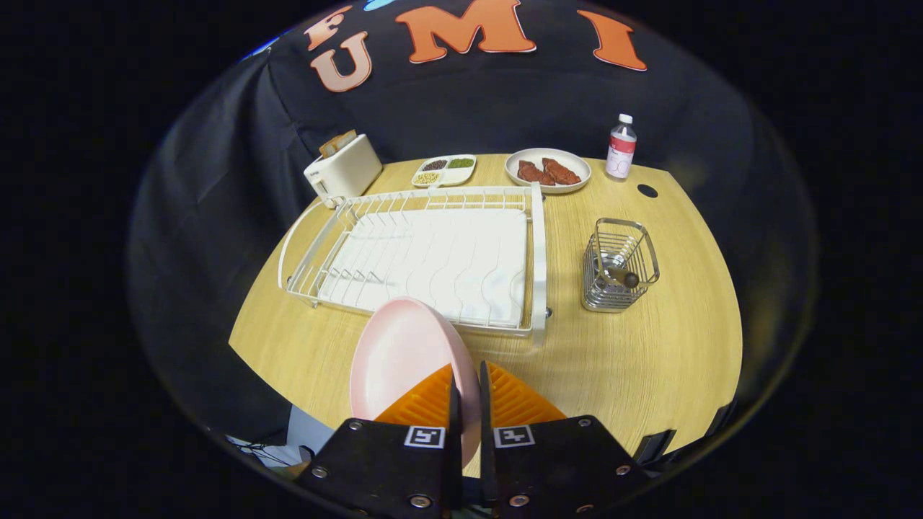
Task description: Take the plate from the dish rack, then take the spoon from the basket and place it into the plate.
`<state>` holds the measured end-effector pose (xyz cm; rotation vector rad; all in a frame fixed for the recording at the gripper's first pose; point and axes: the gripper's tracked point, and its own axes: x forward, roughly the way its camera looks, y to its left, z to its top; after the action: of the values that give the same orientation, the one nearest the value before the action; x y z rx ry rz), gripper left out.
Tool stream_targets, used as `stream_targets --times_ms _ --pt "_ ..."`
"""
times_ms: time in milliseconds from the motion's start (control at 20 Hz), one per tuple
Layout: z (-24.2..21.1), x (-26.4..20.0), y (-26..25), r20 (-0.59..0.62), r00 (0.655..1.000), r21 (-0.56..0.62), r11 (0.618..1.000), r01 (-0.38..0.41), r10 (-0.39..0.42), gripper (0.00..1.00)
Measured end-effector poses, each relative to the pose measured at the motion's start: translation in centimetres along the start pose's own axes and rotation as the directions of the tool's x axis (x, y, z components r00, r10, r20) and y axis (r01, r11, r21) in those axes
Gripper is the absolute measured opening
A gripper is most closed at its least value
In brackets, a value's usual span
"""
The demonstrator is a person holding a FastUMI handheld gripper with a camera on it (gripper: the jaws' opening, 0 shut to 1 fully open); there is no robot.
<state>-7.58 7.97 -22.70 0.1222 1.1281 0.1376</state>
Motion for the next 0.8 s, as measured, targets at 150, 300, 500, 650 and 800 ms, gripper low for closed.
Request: stream_targets --times_ms 150,300,500,650,800 --pt "-1.4 0.7 -0.8 -0.014 0.999 -0.04 0.999 0.034 -0.035 0.11" --pt "-2.9 1.2 -1.1 -0.048 0.999 -0.029 0.999 0.022 -0.024 0.11" --pt "-3.6 2.2 -2.6 -0.048 0.997 -0.034 0.997 0.062 -0.064 0.11" --pt "-4.0 2.7 -2.7 -0.054 0.997 -0.032 0.998 0.061 -0.062 0.15" --pt "-3.8 2.7 -3.0 -0.039 0.997 -0.04 0.997 0.059 -0.06 0.16"
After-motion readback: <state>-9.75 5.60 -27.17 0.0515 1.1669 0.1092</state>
